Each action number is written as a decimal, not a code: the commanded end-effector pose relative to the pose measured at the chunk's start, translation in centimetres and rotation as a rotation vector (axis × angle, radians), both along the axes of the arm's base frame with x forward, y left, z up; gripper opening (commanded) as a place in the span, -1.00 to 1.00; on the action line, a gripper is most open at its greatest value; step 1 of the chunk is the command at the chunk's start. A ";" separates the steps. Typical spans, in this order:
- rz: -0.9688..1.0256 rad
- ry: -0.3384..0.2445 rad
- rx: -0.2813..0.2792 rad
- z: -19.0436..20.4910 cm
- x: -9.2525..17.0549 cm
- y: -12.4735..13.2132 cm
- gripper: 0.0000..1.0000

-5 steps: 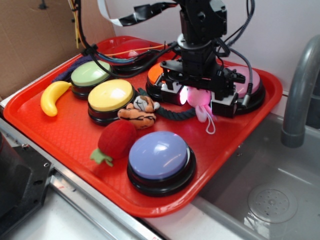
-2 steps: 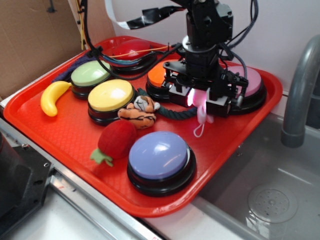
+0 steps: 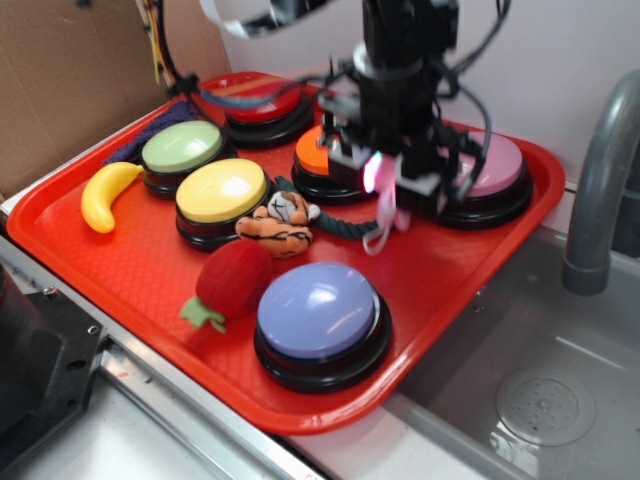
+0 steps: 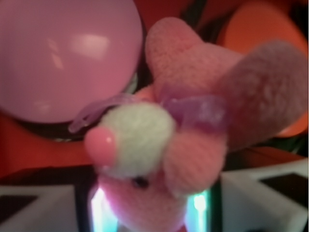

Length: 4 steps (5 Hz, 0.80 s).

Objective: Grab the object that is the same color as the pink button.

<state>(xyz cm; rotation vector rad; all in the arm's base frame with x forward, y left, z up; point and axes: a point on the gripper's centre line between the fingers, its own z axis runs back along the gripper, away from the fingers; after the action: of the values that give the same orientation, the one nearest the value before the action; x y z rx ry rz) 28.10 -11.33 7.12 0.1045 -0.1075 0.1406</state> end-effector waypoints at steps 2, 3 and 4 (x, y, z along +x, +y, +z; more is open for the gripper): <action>-0.128 -0.113 -0.082 8.8 -4.7 3.7 -1.00; -0.110 -0.072 -0.116 8.9 -7.3 6.3 -1.00; -0.050 -0.028 -0.129 8.4 -9.1 8.2 -1.00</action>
<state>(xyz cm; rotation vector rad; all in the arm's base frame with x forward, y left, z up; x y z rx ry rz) 18.47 -3.56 14.39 -0.0231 -0.0939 0.1012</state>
